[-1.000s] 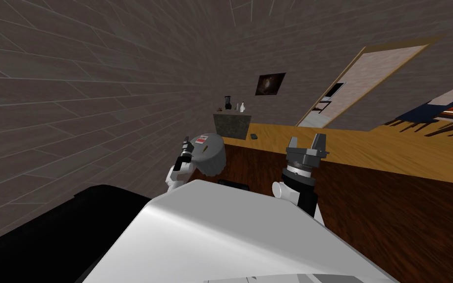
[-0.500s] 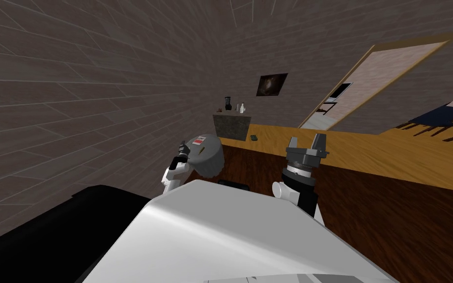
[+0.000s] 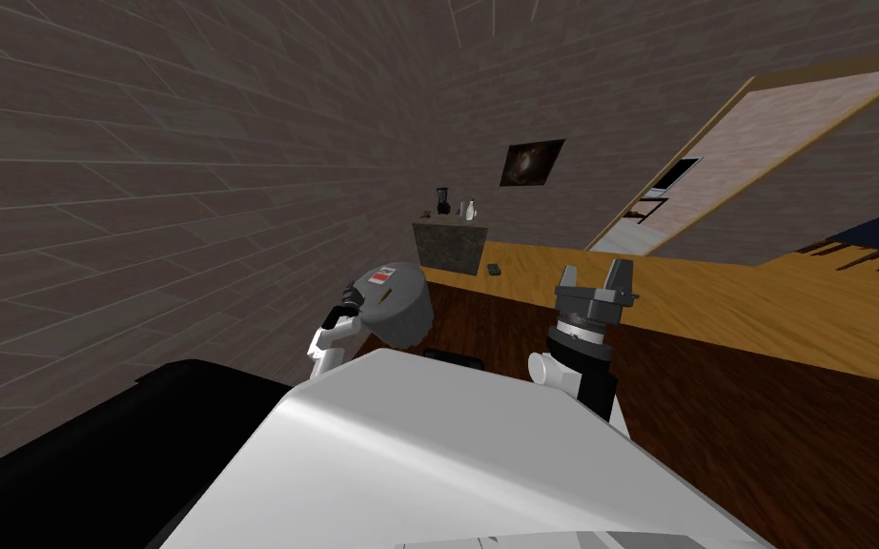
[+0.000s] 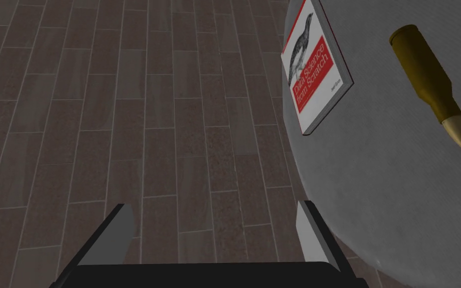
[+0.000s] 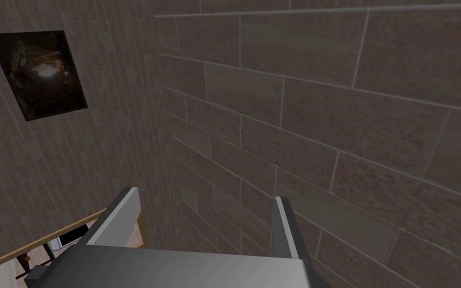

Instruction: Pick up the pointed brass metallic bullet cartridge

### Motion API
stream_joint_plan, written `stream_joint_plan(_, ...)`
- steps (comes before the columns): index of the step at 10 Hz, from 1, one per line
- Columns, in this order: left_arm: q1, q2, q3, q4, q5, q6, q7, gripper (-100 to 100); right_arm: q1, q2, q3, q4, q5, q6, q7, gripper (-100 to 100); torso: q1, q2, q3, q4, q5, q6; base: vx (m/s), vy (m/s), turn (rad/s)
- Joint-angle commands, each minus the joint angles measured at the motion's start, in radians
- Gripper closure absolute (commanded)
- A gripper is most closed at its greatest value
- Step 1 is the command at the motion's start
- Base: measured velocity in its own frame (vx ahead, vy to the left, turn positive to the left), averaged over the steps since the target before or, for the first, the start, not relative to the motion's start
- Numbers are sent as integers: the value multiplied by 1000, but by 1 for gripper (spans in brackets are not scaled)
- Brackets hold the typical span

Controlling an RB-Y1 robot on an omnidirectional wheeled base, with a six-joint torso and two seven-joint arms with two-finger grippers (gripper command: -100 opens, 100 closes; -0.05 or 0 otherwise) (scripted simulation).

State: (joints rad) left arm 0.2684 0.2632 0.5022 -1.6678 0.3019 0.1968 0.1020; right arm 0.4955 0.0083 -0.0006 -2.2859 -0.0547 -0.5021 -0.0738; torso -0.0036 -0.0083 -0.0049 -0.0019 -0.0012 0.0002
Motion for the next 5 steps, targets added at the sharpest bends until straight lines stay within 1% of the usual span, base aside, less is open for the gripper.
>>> stream_joint_plan(1, -11, 11, 30, 46, 16, 50, 8, -100, 0, 0, 0, 0, 0, 0, 0, 0, 0, 0, 0, 0, 0, 0, 126, -81, 71)
stream_joint_plan(2, -11, 11, 30, 46, 16, 65, 8, -100, 0, 0, 0, 0, 0, 0, 0, 0, 0, -1, 0, 0, 0, 0, 109, -65, 40)
stream_joint_plan(3, -18, 23, 55, 84, 31, 100, 17, -100, 0, 0, 0, 0, 0, 0, 0, 0, 1, 0, 0, 0, 0, 0, 151, -86, 55)
stream_joint_plan(4, -18, 23, 55, 84, 31, 117, 17, -100, 0, 0, 0, 0, 0, 0, 0, 0, -1, -2, -1, 0, 0, 0, 131, -74, 44)
stream_joint_plan(5, -24, 36, 79, 122, 44, 163, 27, -100, 0, 0, 0, 0, 0, 0, 0, 0, 0, -1, -1, 0, 0, 0, 155, -73, 87)
